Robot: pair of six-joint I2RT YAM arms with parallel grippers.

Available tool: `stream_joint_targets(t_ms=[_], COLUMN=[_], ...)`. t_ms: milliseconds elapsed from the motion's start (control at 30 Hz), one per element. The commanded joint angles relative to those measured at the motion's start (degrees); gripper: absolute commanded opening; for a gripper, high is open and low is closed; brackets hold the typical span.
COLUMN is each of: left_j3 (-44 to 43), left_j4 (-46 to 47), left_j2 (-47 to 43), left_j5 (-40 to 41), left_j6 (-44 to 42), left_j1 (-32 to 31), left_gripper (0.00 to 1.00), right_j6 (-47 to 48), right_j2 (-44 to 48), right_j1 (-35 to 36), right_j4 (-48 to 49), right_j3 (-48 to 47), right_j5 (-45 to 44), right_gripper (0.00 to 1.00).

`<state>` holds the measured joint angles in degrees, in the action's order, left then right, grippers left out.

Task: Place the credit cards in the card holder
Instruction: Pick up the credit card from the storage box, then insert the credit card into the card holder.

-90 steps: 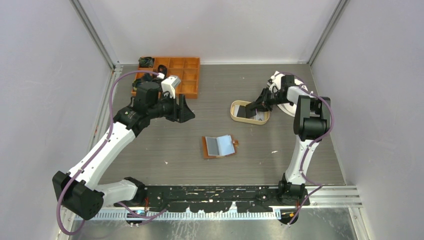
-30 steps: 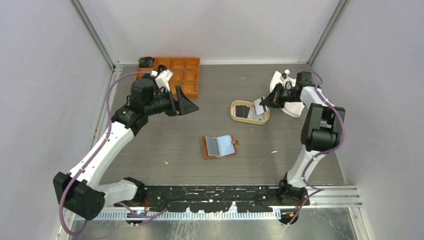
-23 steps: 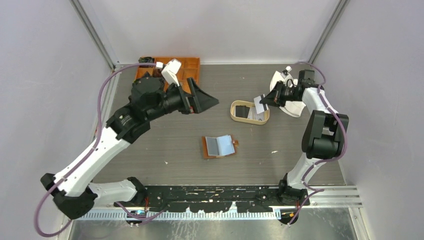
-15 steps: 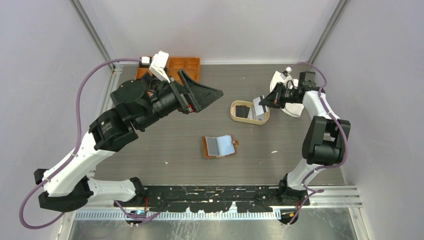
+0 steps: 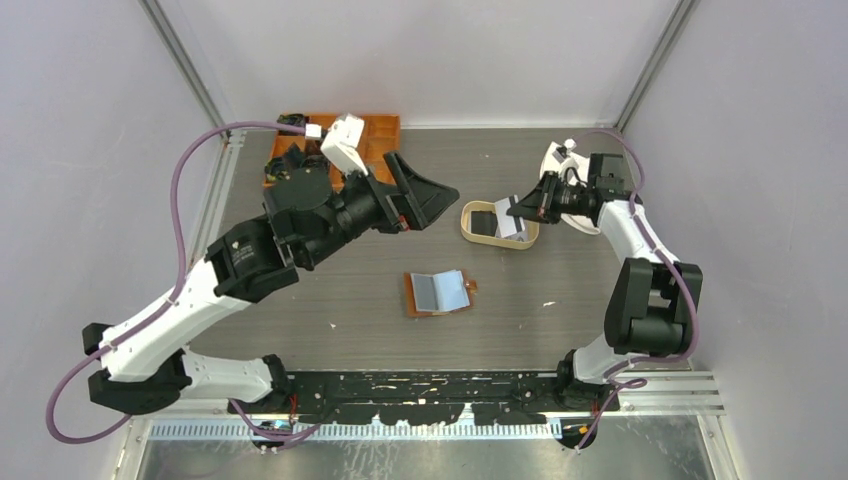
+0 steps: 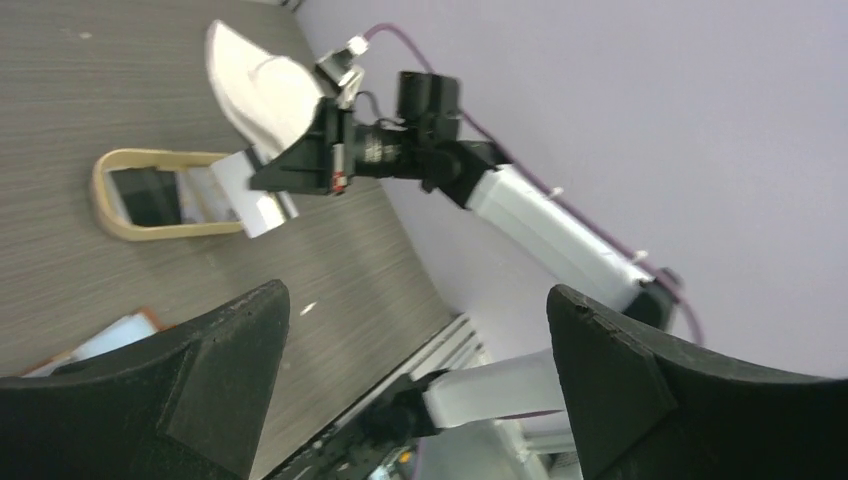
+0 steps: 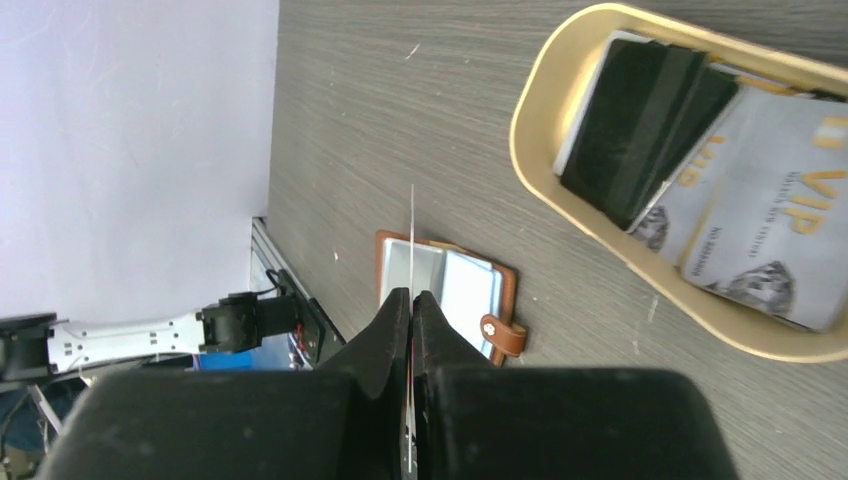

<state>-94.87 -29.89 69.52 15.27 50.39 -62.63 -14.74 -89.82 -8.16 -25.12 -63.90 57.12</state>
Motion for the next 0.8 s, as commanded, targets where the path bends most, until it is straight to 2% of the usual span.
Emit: stream_joint_targets(t_ms=[0, 67, 100, 133, 233, 300, 433, 533, 767], left_j3=[13.59, 27.02, 33.37, 40.12, 55.14, 60.57, 64.41, 66.49, 64.35], left_j4=[8.72, 18.51, 24.03, 29.52, 44.78, 52.52, 63.33, 73.13, 81.28], left_j2=[-4.97, -9.86, -12.73, -16.17, -20.99, -20.5, -14.07, -9.02, 0.3], left_j5=[6.23, 5.56, 3.16, -2.52, -13.72, -19.42, -26.45, -27.69, -28.28], left_j6=[-8.92, -14.14, -15.86, -16.44, -9.64, -4.67, 0.54, 2.55, 3.94], left_j1=[0.1, 1.58, 2.92, 4.83, 11.43, 13.93, 14.11, 14.18, 15.45], left_gripper=[1.0, 1.0, 1.0, 0.99, 0.95, 0.91, 0.88, 0.87, 0.87], right_j6=[-8.0, -11.6, -13.87, -16.27, -22.44, -26.92, -34.64, -36.36, -39.19], right_j2=[5.66, 7.1, 7.79, 8.39, 10.14, 11.27, 12.82, 13.27, 14.14], right_j1=[3.01, 4.28, 4.94, 5.48, 7.31, 8.13, 11.89, 13.46, 16.55], right_j4=[13.71, 19.27, 22.26, 25.73, 35.76, 42.41, 53.6, 55.38, 59.82], right_j3=[4.63, 7.1, 8.41, 9.5, 12.6, 14.73, 18.0, 18.53, 19.71], right_j5=[2.64, 2.87, 3.15, 3.39, 3.91, 4.12, 3.71, 3.46, 3.4], right_gripper=[0.01, 0.0, 0.01, 0.01, 0.01, 0.01, 0.01, 0.01, 0.01])
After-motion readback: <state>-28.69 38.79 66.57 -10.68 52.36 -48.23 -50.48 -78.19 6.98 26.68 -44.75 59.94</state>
